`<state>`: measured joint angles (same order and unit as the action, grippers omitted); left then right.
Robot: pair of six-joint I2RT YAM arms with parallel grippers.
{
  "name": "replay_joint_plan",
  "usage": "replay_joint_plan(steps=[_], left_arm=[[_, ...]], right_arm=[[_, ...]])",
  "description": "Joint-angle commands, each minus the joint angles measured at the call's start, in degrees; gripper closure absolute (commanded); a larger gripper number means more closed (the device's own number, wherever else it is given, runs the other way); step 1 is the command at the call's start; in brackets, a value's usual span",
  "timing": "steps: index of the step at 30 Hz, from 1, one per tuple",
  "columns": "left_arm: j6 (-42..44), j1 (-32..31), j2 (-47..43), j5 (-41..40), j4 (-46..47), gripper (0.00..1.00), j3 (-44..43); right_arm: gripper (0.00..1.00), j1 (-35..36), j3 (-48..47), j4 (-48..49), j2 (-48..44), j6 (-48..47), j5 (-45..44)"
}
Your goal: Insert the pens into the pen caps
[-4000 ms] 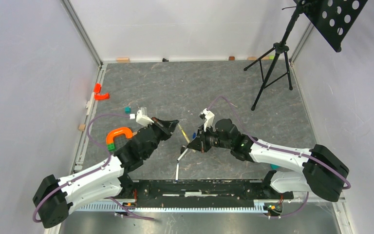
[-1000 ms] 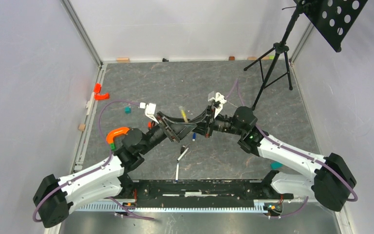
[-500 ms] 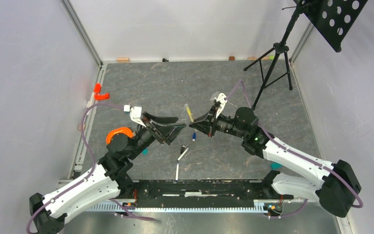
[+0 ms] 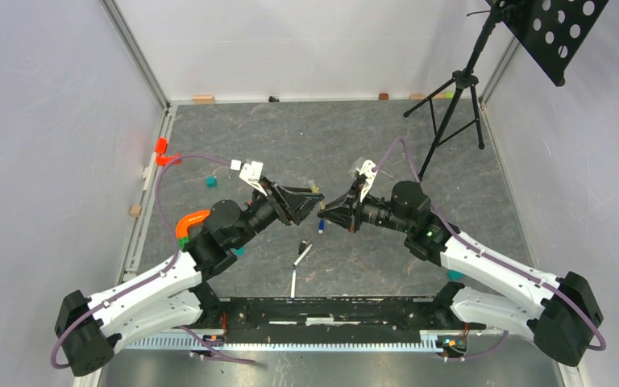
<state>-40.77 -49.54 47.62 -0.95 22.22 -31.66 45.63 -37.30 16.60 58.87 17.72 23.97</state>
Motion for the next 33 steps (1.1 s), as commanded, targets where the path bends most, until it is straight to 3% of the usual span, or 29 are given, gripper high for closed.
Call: replay_joint_plan(steps=[1, 5, 13, 16, 18, 27, 33], left_arm=[[1.4, -0.1, 0.8, 0.7, 5.2, 0.36, -2.8], [1.5, -0.1, 1.1, 0.7, 5.4, 0.41, -3.3], [1.5, -0.1, 2.7, 0.7, 5.8, 0.62, -3.4], [1.6, -0.1, 3.1, 2.4, 5.8, 0.79, -3.3], [1.6, -0.1, 3.0, 2.7, 5.8, 0.96, -3.0], [2.1, -0.1, 2.7, 8.0, 10.2, 0.98, -0.2], [2.5, -0.1, 2.7, 18.2, 14.9, 0.98, 1.7]], right_arm=[[1.0, 0.2, 0.3, -0.1, -1.6, -1.0, 1.0], [1.0, 0.2, 0.7, 0.1, -1.7, -0.8, 1.3], [1.0, 0.6, 0.3, 0.1, -1.7, -0.6, 1.9], [1.0, 0.7, 0.0, 0.0, -1.8, -0.6, 1.8], [1.0, 0.6, -0.3, -0.1, -1.9, -0.5, 1.3], [1.0, 0.6, -1.7, 5.9, -2.6, 4.9, 0.5], [1.0, -1.9, -2.0, 19.0, -1.8, 11.1, 14.1]])
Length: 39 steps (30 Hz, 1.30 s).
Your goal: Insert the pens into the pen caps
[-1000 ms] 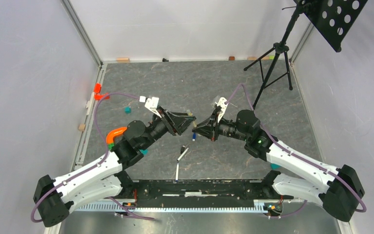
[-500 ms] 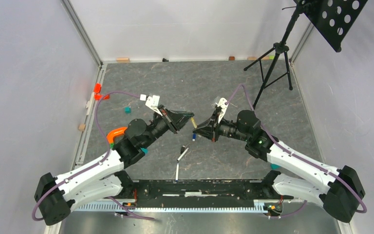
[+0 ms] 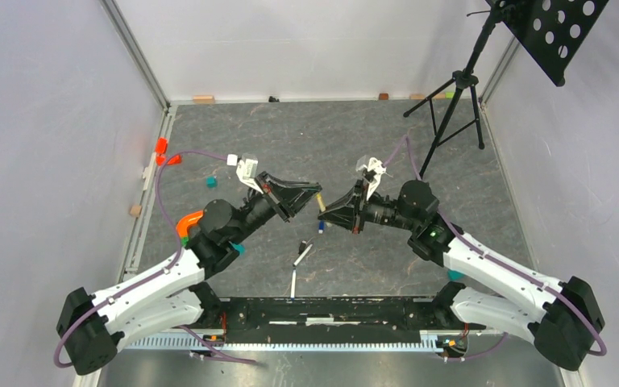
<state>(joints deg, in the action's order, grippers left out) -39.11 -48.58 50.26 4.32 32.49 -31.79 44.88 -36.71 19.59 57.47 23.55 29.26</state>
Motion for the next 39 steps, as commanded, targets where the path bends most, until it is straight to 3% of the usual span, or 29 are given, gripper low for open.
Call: replay_joint_plan(steps=[1, 7, 13, 17, 21, 26, 27, 31, 36, 39], left_arm=[[0.9, -1.1, -0.1, 14.7, 5.2, 0.98, 2.2], [0.8, -1.1, -0.5, 25.2, 7.9, 0.98, 2.9], [-0.5, -1.2, 1.4, 31.6, 11.3, 0.98, 2.6], [-0.6, -1.1, 0.6, 30.6, 10.5, 0.95, 2.7], [1.5, -1.1, -2.5, 25.8, 4.4, 0.76, 2.0], [3.4, -1.0, -6.9, 21.0, -1.7, 0.12, 1.1], [4.0, -1.0, -7.9, 20.0, -3.3, 0.03, 0.8], [7.9, -1.1, -13.9, 16.5, -12.7, 0.0, -1.4], [12.2, -1.1, -17.4, 12.1, -23.9, 0.0, -4.7], [13.1, -1.1, -19.3, 5.4, -30.5, 0.0, -6.2]], right_arm=[[1.0, -1.8, -2.3, 19.1, -0.4, 6.9, 11.4], [1.0, -4.9, 0.4, 43.2, 1.0, 20.7, 25.3], [1.0, -6.5, 1.5, 76.5, 7.5, 44.5, 28.2], [1.0, -7.7, 1.7, 82.9, 9.8, 49.8, 28.2], [1.0, -8.6, 3.2, 76.4, 8.4, 45.3, 27.9], [1.0, -9.0, 4.8, 59.4, 4.5, 32.9, 26.8], [1.0, -9.0, 5.4, 57.4, 3.8, 31.2, 26.6], [1.0, -9.1, 6.9, 46.3, 0.3, 22.7, 24.6], [1.0, -9.0, 1.2, 10.5, -5.9, 1.0, 10.8], [1.0, -9.1, -1.3, -0.3, -8.4, -4.9, 1.9]])
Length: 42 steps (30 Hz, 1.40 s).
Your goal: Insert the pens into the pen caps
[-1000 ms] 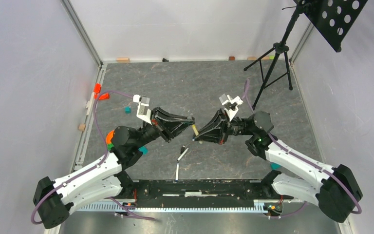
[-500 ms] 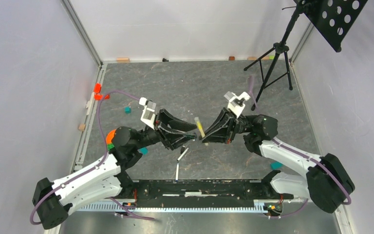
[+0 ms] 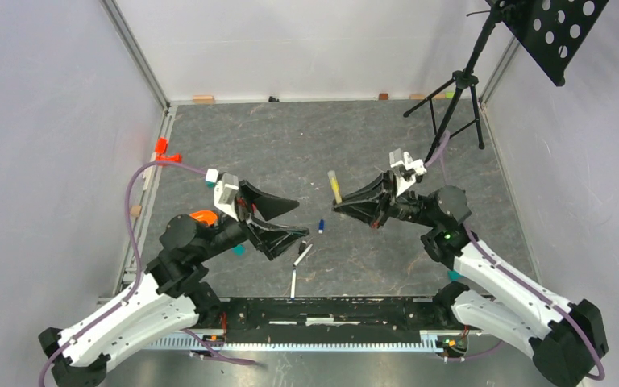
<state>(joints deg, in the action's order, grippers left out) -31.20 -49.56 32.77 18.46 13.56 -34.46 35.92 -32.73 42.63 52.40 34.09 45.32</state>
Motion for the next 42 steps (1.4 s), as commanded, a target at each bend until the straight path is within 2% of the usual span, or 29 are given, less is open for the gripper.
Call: replay_joint_plan(steps=[1, 7, 12, 15, 19, 21, 27, 33, 38, 42], left_arm=[[5.0, 0.0, -2.4, -13.4, -15.5, 0.0, -4.8], [5.4, -0.1, -2.0, -34.3, -40.3, 0.0, -16.6], [12.7, -0.1, 1.9, -42.6, -50.2, 0.0, -25.0], [19.1, -0.1, 3.7, -45.1, -50.3, 0.0, -26.7], [23.3, -0.1, 3.7, -46.3, -47.4, 0.0, -26.9], [25.1, 0.0, 7.7, -46.6, -45.5, 0.0, -26.2], [24.2, 0.8, 8.3, -50.2, -39.9, 0.0, -18.2], [23.6, 1.0, 4.4, -50.3, -39.8, 0.0, -15.2], [23.4, 1.0, 4.6, -49.9, -40.0, 0.0, -15.0], [23.2, 1.0, 5.2, -48.8, -40.2, 0.0, -15.0]], right_arm=[[1.0, -0.1, -5.6, -25.9, -4.0, -16.7, -16.3], [1.0, -0.1, -5.5, -37.2, -7.2, -20.7, -27.3], [1.0, -0.1, -6.1, -46.7, -8.9, -23.0, -39.3], [1.0, -0.1, -6.4, -49.7, -8.5, -24.1, -40.4], [1.0, -0.1, -5.2, -50.1, -9.1, -23.9, -40.4], [1.0, -0.1, -5.1, -50.9, -9.3, -23.5, -41.7], [1.0, -0.1, -2.7, -56.3, -6.5, -20.9, -51.5], [1.0, -0.1, 1.5, -55.6, 3.3, -19.5, -56.8], [1.0, -0.9, 2.9, -52.6, 13.0, -20.4, -60.7], [1.0, -3.2, 2.7, -51.4, 19.2, -21.5, -58.7]])
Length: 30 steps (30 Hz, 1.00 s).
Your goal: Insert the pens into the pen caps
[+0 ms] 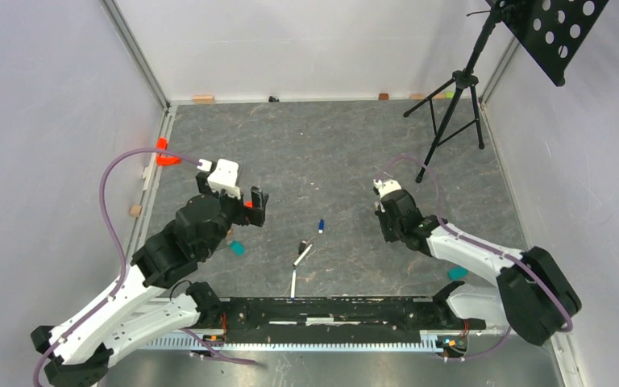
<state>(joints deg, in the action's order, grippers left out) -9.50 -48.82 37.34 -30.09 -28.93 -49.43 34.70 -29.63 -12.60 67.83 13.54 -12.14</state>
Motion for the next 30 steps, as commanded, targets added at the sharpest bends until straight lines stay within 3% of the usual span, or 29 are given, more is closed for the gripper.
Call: replay_joint_plan(steps=[1, 8, 23, 30], left_arm=[[1.5, 0.3, 0.7, -0.1, 2.3, 0.0, 0.0], [1.2, 0.3, 0.5, 0.2, 1.9, 0.0, -0.1], [-0.5, 0.3, 6.1, 5.0, 0.4, 0.0, -1.3], [-1.0, 0.9, 7.8, 4.7, 0.1, 0.0, -1.7]], right_arm=[[0.96, -2.3, -0.5, 3.9, 5.3, -1.2, -0.3], [0.6, -3.2, -0.2, 3.7, 6.5, -1.8, 0.2], [0.33, -3.3, -7.3, -3.9, -1.5, -1.1, -0.4], [0.25, -0.8, -9.0, -1.2, -5.0, 7.9, 6.7]])
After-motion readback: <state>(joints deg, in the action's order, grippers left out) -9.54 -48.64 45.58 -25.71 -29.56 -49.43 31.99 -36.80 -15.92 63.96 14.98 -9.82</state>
